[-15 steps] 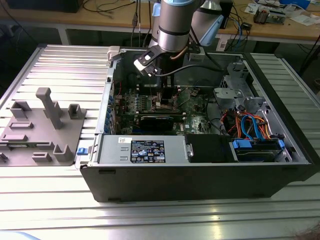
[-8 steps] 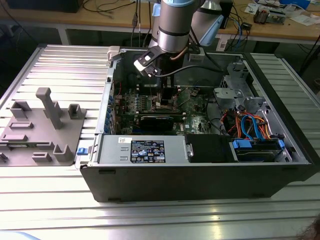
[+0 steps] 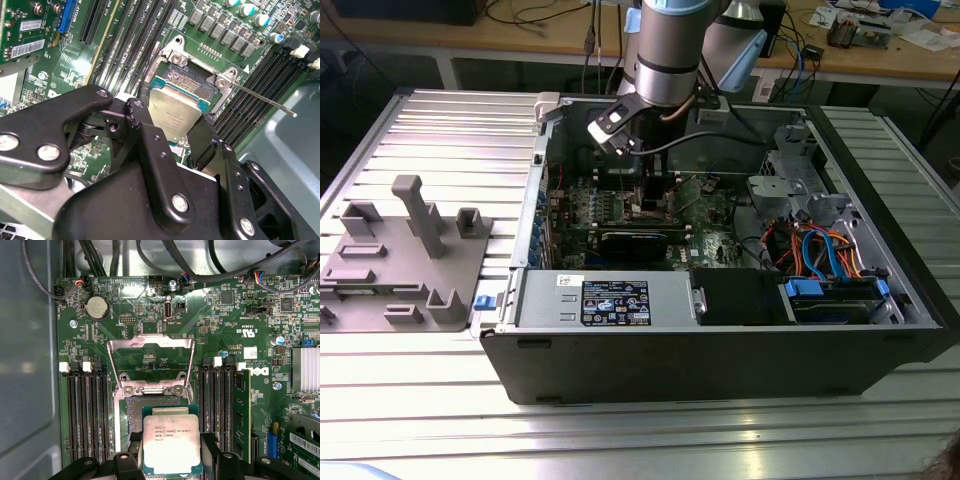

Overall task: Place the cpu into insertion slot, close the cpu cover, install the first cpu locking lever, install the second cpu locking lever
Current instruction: 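Place the cpu into insertion slot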

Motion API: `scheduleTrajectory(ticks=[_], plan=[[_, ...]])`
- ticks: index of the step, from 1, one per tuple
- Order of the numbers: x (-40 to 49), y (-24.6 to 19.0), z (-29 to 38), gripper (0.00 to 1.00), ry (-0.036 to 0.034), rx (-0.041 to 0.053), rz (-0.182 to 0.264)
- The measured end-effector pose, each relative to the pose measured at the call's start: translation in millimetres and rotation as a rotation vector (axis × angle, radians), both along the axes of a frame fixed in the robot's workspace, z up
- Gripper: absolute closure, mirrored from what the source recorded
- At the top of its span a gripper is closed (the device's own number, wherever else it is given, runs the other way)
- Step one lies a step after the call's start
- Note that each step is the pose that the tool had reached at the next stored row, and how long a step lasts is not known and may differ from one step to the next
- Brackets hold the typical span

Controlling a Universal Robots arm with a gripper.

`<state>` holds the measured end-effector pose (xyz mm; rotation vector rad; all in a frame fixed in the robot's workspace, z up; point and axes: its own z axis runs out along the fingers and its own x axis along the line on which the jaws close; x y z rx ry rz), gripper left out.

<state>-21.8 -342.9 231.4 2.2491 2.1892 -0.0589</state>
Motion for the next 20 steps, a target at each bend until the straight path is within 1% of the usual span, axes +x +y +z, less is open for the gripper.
scheduleTrajectory(ticks=[20], plan=[[0.0, 0.1, -4.7, 0.45, 0.0000, 0.0000, 0.000]])
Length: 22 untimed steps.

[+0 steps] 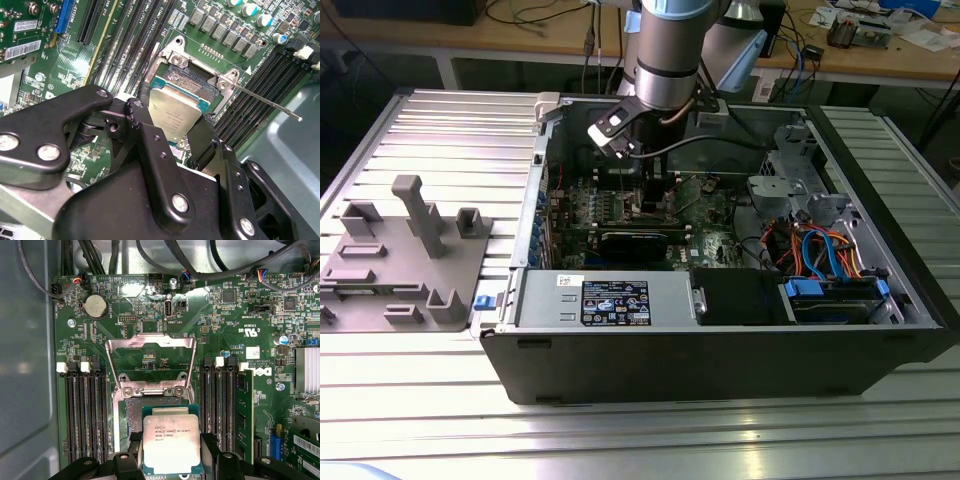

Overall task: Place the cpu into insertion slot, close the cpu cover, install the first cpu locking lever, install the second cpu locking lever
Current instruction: 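Place the cpu into insertion slot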

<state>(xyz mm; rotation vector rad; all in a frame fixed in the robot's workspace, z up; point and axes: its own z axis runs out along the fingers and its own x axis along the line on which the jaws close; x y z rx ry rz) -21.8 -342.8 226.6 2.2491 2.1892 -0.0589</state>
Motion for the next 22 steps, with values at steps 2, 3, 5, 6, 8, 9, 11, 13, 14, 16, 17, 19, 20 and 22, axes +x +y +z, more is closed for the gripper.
scheduleTrajectory(ticks=[2, 3, 5, 6, 8, 9, 11, 13, 14, 16, 17, 19, 20, 22], plan=[[0.0, 0.0, -0.4, 0.45, 0.0000, 0.0000, 0.000], [0.0, 0.0, -0.5, 0.45, 0.0000, 0.0000, 0.000], [0.0, 0.0, -0.9, 0.45, 0.0000, 0.0000, 0.000], [0.0, 0.0, -1.0, 0.45, 0.0000, 0.0000, 0.000], [0.0, 0.0, -1.4, 0.45, 0.0000, 0.0000, 0.000], [0.0, 0.0, -1.6, 0.45, 0.0000, 0.0000, 0.000], [0.0, 0.0, -2.1, 0.45, 0.0000, 0.0000, 0.000], [0.0, 0.0, -2.5, 0.45, 0.0000, 0.0000, 0.000], [0.0, 0.0, -2.7, 0.45, 0.0000, 0.0000, 0.000], [0.0, 0.0, -3.2, 0.45, 0.0000, 0.0000, 0.000], [0.0, 0.0, -3.4, 0.45, -0.0001, 0.0000, 0.000], [0.0, 0.0, -7.2, 0.45, -0.0001, 0.0000, 0.000], [0.0, 0.0, -7.3, 0.45, 0.0000, 0.0000, 0.000], [0.0, 0.0, -7.5, 0.45, -0.0001, 0.0001, 0.000]])
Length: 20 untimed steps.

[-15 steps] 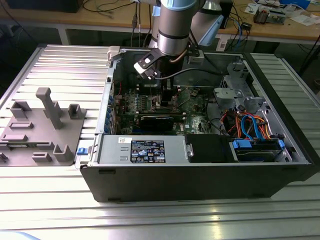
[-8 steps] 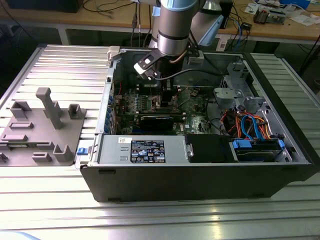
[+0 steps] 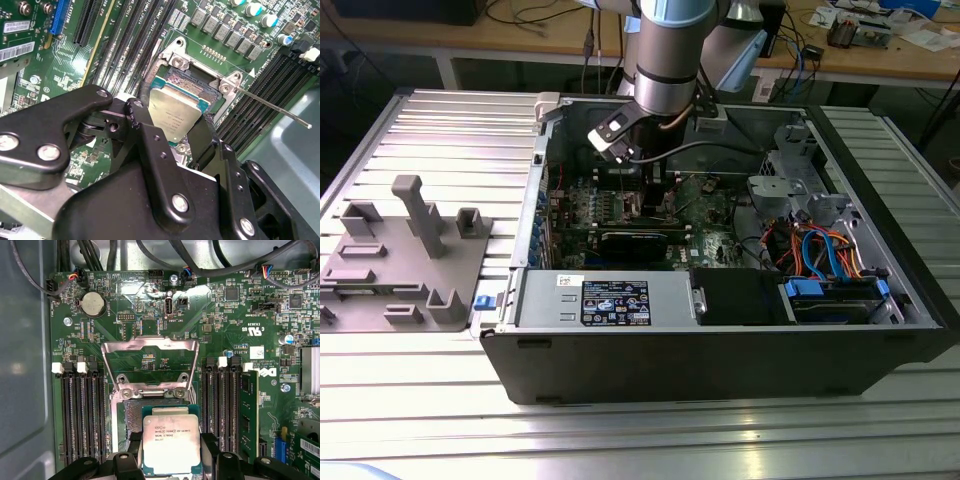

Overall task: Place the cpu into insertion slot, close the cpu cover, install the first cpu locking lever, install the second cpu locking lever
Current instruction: 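Place the cpu into insertion slot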

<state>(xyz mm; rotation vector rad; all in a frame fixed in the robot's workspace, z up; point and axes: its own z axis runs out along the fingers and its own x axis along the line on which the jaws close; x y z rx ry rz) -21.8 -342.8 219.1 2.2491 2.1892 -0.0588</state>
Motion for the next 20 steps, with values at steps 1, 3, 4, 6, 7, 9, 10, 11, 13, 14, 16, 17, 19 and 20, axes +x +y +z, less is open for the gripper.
scheduleTrajectory(ticks=[1, 3, 4, 6, 7, 9, 10, 11, 13, 14, 16, 17, 19, 20], plan=[[0.0, 0.0, -0.1, 0.45, 0.0001, -0.0001, 0.000], [0.0, 0.0, -0.1, 0.45, 0.0000, -0.0001, 0.000], [0.0, 0.0, -0.2, 0.45, 0.0001, -0.0001, 0.000], [0.0, 0.2, -0.2, 0.45, 0.0000, 0.0001, 0.000], [0.0, 0.3, -0.2, 0.45, 0.0000, 0.0001, 0.000], [0.0, 1.5, 0.5, 0.45, -0.0002, 0.0001, 0.000], [0.0, 2.3, 0.5, 0.45, -0.0002, 0.0001, 0.000], [0.0, 3.2, 0.5, 0.45, -0.0001, 0.0000, 0.000], [0.1, 4.3, 0.1, 0.45, -0.0003, 0.0005, 0.000], [0.1, 4.5, -0.1, 0.45, -0.0003, 0.0010, 0.000], [0.0, 4.7, -0.6, 0.45, 0.0000, 0.0007, 0.000], [0.0, 4.7, -0.9, 0.45, -0.0001, 0.0008, 0.000], [0.0, 4.7, -1.4, 0.45, -0.0002, 0.0009, 0.000], [-0.1, 4.7, -1.5, 0.45, -0.0001, 0.0010, 0.000]])
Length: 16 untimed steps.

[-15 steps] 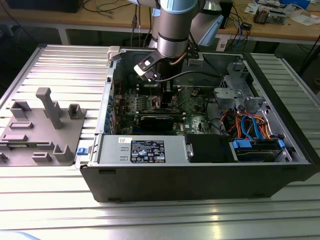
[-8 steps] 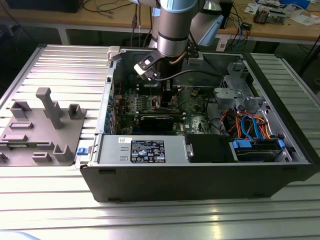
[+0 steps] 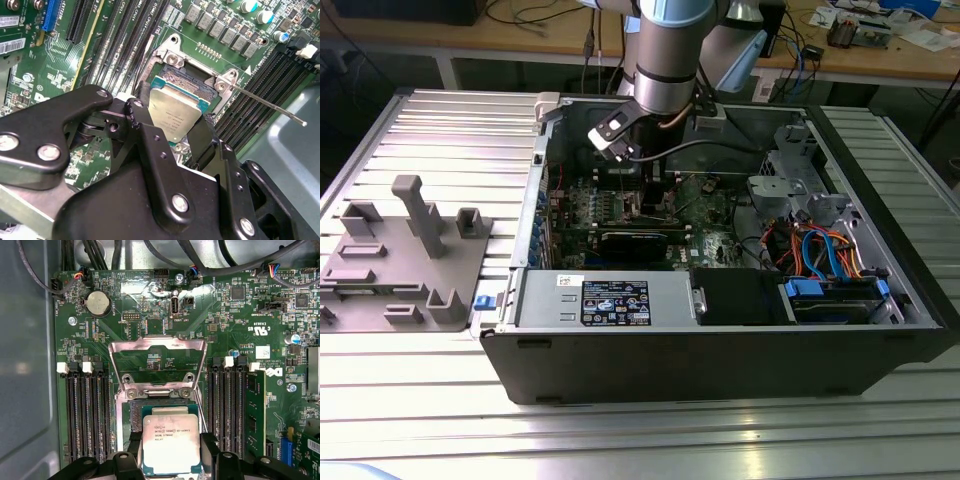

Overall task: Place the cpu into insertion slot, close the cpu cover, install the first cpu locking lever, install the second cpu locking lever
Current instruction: 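Place the cpu into insertion slot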

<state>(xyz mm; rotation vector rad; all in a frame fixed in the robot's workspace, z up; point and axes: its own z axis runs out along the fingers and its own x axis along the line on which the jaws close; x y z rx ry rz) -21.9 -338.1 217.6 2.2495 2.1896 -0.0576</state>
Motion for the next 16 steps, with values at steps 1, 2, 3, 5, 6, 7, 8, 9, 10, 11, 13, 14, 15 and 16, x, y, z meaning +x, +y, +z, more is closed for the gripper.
scheduleTrajectory(ticks=[1, 2, 3, 5, 6, 7, 8, 9, 10, 11, 13, 14, 15, 16], plan=[[-0.1, 0.0, -0.2, 0.45, 0.0000, -0.0001, 0.000], [-0.2, 0.0, -0.4, 0.45, 0.0000, 0.0000, 0.000], [-0.2, 0.0, -0.6, 0.45, 0.0000, 0.0000, 0.000], [-0.5, 0.0, -1.0, 0.45, 0.0000, 0.0000, 0.000], [-0.7, 0.0, -1.3, 0.45, 0.0000, 0.0000, 0.000], [-0.8, 0.0, -1.7, 0.45, 0.0000, -0.0001, 0.000], [-0.8, 0.0, -2.1, 0.45, -0.0001, 0.0000, 0.000], [-0.9, 0.0, -2.4, 0.45, -0.0001, 0.0000, 0.000], [-1.0, 0.0, -2.9, 0.45, 0.0000, 0.0000, 0.000], [-1.1, 0.0, -3.4, 0.45, 0.0000, -0.0001, 0.000], [-1.3, 0.0, -4.9, 0.45, 0.0000, -0.0001, 0.000], [-1.3, 0.2, -5.5, 0.45, 0.0000, 0.0000, 0.000], [-1.4, 0.7, -5.7, 0.45, 0.0001, -0.0001, 0.000], [-1.4, 2.5, -5.9, 0.45, 0.0001, -0.0001, 0.000]])
